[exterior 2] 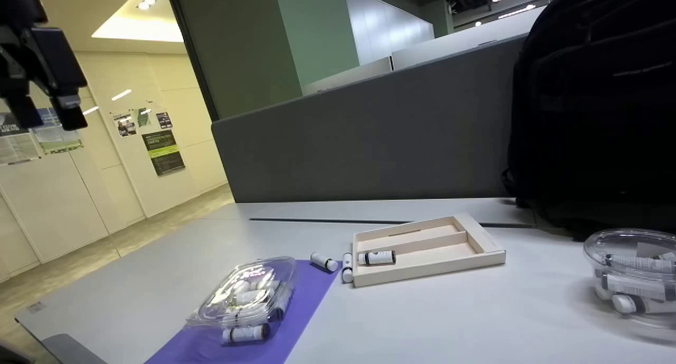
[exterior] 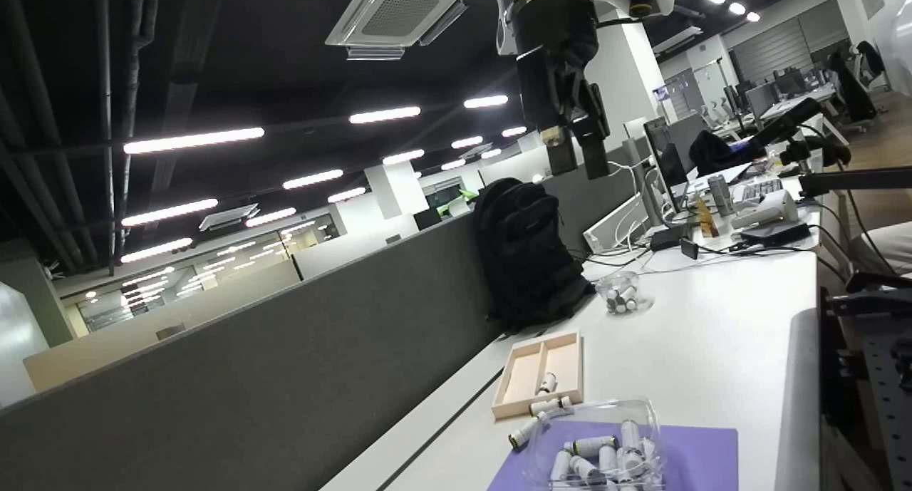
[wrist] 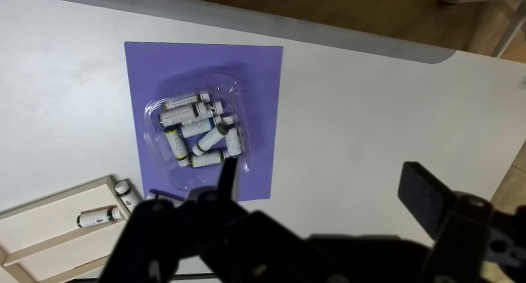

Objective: Put the object on the upper half of the box

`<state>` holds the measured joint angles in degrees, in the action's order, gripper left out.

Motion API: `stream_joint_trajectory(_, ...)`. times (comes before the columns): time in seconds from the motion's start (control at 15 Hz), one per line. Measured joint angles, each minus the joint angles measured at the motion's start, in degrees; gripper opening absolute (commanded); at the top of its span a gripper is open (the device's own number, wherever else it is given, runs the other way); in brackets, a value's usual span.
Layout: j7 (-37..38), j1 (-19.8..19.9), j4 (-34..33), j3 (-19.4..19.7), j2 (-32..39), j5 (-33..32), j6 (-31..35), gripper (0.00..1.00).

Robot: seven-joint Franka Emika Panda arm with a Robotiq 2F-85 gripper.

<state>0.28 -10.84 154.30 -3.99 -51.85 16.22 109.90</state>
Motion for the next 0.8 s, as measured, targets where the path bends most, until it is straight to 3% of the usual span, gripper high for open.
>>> stream_joint_trajectory(0.53,-0.2,0.5,0.1,-0.1,0.2,-0.2,0.7,1.00)
stream_joint_trajectory(0.8,-0.3,4.1,1.3,-0.5,3.4,-3.9,10.3,1.00)
